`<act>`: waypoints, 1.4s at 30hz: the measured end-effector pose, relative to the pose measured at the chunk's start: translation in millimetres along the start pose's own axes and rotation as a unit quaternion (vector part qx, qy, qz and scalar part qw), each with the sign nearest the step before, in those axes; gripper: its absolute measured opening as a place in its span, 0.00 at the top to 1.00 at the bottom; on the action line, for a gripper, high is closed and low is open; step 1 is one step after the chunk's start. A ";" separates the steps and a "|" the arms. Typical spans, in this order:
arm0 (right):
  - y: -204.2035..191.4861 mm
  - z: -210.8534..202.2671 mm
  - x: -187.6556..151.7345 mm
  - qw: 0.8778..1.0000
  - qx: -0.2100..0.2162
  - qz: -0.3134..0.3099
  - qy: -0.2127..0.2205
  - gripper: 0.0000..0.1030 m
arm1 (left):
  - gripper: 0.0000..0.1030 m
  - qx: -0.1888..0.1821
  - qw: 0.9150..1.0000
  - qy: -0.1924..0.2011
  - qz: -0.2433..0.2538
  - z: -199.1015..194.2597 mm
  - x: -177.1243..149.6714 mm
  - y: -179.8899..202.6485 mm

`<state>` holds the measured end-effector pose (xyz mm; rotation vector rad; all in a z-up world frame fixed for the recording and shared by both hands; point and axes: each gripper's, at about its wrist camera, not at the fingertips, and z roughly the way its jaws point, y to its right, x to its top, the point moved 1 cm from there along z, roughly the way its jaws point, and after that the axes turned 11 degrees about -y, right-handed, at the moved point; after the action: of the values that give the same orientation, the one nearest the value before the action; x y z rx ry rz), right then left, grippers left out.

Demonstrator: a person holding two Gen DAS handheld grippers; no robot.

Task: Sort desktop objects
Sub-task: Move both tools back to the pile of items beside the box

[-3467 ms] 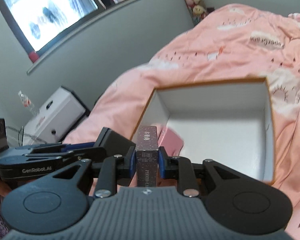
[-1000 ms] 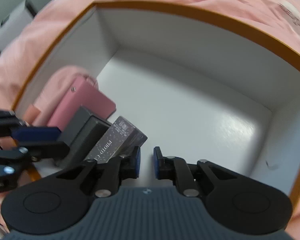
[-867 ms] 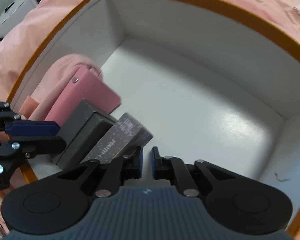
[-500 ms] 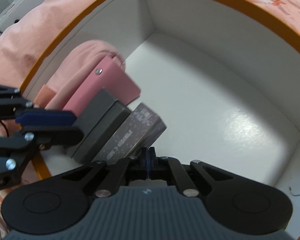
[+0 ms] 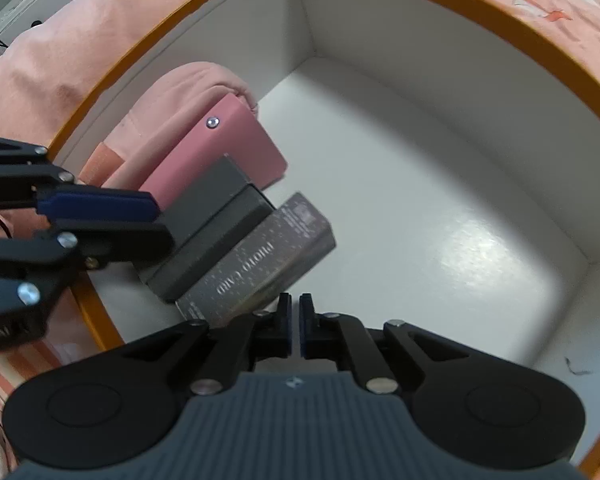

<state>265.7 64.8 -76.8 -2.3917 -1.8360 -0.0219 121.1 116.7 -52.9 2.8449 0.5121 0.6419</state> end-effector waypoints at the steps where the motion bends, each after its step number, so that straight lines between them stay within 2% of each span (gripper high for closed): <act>1: 2.0 -3.1 -1.9 1.000 -0.004 0.002 0.003 0.95 | 0.82 -0.001 1.000 0.002 0.001 -2.1 0.5 -0.4; 5: 10.4 -22.9 -13.0 0.999 -0.012 0.020 0.037 0.95 | 0.82 -0.004 1.000 0.014 0.005 -18.1 -0.3 2.1; 8: 14.0 -46.4 -28.9 0.996 -0.012 0.043 0.081 0.94 | 0.82 -0.019 0.999 0.021 0.016 -34.6 -4.8 8.2; 11: 19.3 -72.1 -55.7 0.989 -0.002 0.073 0.131 0.89 | 0.82 -0.038 0.999 0.015 0.028 -46.8 -13.1 15.0; 12: 15.7 -73.4 -86.6 0.986 0.004 0.082 0.147 0.88 | 0.81 -0.044 0.998 0.011 0.032 -49.4 -16.2 16.9; 16: -27.9 -89.4 -114.7 0.973 0.031 0.120 0.195 0.79 | 0.74 -0.059 0.997 -0.016 0.050 -52.8 -32.2 25.6; 17: -30.1 -91.8 -123.4 0.972 0.038 0.122 0.197 0.74 | 0.70 -0.060 0.996 -0.024 0.057 -52.4 -36.7 27.7; 19: -40.0 -84.6 -134.5 0.971 0.046 0.125 0.197 0.66 | 0.60 -0.056 0.995 -0.035 0.073 -52.7 -45.9 32.0; 20: -43.8 -80.7 -140.7 0.972 0.052 0.127 0.192 0.62 | 0.50 -0.053 0.994 -0.040 0.081 -53.2 -50.2 34.3; 21: -55.6 -74.9 -146.3 0.973 0.056 0.127 0.185 0.61 | 0.47 -0.046 0.994 -0.044 0.089 -53.3 -53.4 35.7; 24: -72.0 -60.0 -162.3 0.978 0.062 0.123 0.156 0.54 | 0.46 0.000 0.996 -0.050 0.077 -56.6 -59.7 33.2; 26: -84.1 -48.8 -170.4 0.982 0.058 0.113 0.141 0.50 | 0.43 0.017 0.997 -0.046 0.058 -62.6 -61.8 26.4; 29: -98.4 -32.7 -178.5 0.987 0.059 0.100 0.115 0.38 | 0.35 0.010 0.998 -0.060 0.031 -68.5 -66.2 15.0; 32: -113.1 -18.2 -184.0 0.993 0.035 0.076 0.088 0.34 | 0.35 -0.009 0.995 -0.103 0.015 -59.4 -71.8 6.2; 35: -116.3 -8.6 -185.9 0.994 0.024 0.075 0.077 0.35 | 0.35 -0.016 0.993 -0.118 -0.004 -46.9 -75.9 2.4; 37: -113.2 -6.5 -187.5 0.993 0.038 0.082 0.080 0.42 | 0.36 -0.031 0.992 -0.118 -0.019 -41.5 -78.3 0.8; 38: -112.1 -5.0 -187.6 0.992 0.040 0.089 0.081 0.51 | 0.40 -0.036 0.992 -0.117 -0.026 -40.2 -79.7 -0.1; 42: -108.4 -10.0 -189.6 0.990 0.039 0.100 0.087 0.57 | 0.47 -0.039 0.993 -0.101 -0.037 -42.9 -78.9 -1.8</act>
<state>112.4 -91.1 -73.8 -2.4222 -1.4896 -0.1309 34.6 93.5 -45.3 2.7607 0.5432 0.3467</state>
